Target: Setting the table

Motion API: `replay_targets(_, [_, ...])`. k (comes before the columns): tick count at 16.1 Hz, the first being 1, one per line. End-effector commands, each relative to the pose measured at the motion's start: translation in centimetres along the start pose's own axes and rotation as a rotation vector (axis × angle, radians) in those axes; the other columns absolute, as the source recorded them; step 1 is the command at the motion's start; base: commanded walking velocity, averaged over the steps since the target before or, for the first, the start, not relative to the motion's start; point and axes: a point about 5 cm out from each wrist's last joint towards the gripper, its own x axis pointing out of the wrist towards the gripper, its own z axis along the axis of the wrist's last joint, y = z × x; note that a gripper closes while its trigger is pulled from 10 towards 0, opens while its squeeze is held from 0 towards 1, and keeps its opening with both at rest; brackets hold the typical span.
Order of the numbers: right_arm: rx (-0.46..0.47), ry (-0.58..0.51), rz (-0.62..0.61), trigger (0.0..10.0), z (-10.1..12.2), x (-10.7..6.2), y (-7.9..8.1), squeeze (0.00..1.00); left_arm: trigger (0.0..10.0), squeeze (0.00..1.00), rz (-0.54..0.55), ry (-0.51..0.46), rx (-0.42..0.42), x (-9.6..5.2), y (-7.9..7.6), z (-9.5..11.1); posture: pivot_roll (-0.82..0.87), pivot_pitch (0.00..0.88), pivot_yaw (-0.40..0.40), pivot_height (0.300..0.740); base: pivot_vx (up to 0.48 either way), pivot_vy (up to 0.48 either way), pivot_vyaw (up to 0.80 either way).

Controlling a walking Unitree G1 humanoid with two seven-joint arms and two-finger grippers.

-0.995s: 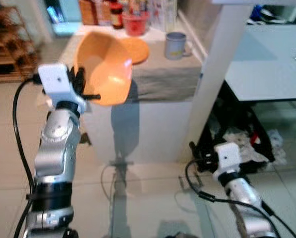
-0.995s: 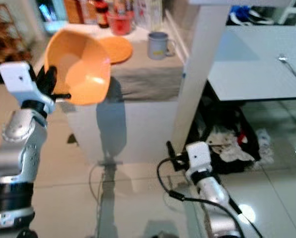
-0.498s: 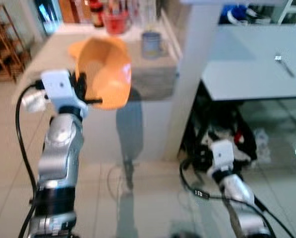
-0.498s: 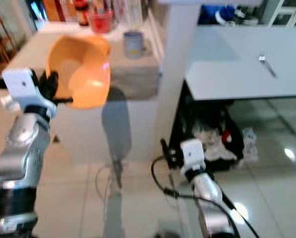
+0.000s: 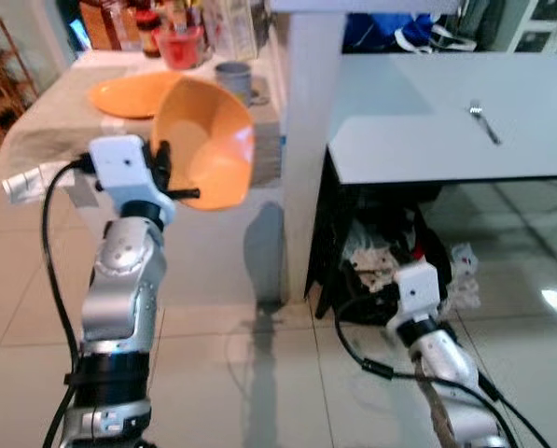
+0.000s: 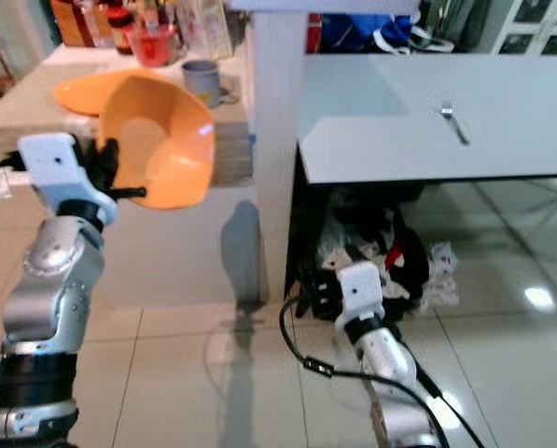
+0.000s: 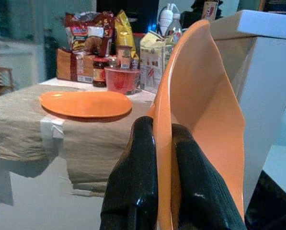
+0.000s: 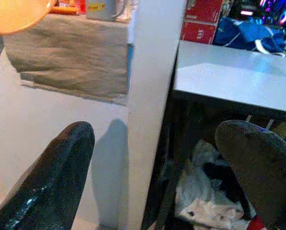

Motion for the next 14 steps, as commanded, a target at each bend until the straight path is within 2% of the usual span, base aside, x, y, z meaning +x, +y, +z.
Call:
replay_targets(1, [-0.021,0.01,-0.012,10.0,0.2,-0.1,-0.5,0.0,0.0,0.0,-0.031,-0.045,-0.007,0.3,-1.1,1.1,-0.11,0.0,0.042,0.736,0.247,-0.409,0.76])
replay_targets(2, [-0.009,0.015,-0.023,10.0,0.2,-0.1,-0.5,0.0,0.0,0.0,-0.035,-0.045,-0.009,0.3,-1.2,1.1,-0.11,0.0,0.043,0.736,0.251,-0.405,0.73])
replay_targets(7, [-0.001,0.034,-0.033,10.0,-0.2,-0.2,-0.9,0.0,0.0,0.0,-0.086,-0.02,-0.002,0.5,-2.2,0.5,-0.11,0.0,0.048,0.736,0.251,-0.406,0.0])
replay_targets(12, [-0.001,0.058,-0.04,10.0,-0.8,-0.1,-0.9,0.0,0.0,0.0,-0.136,-0.033,0.0,0.6,-2.8,0.8,-0.11,0.0,0.054,0.736,0.248,-0.408,0.0])
replay_targets(14, [0.002,0.063,-0.044,10.0,-1.0,0.0,-1.0,0.0,0.0,0.0,-0.14,-0.038,-0.002,0.6,-3.0,0.8,-0.11,0.0,0.056,0.736,0.246,-0.409,-0.63])
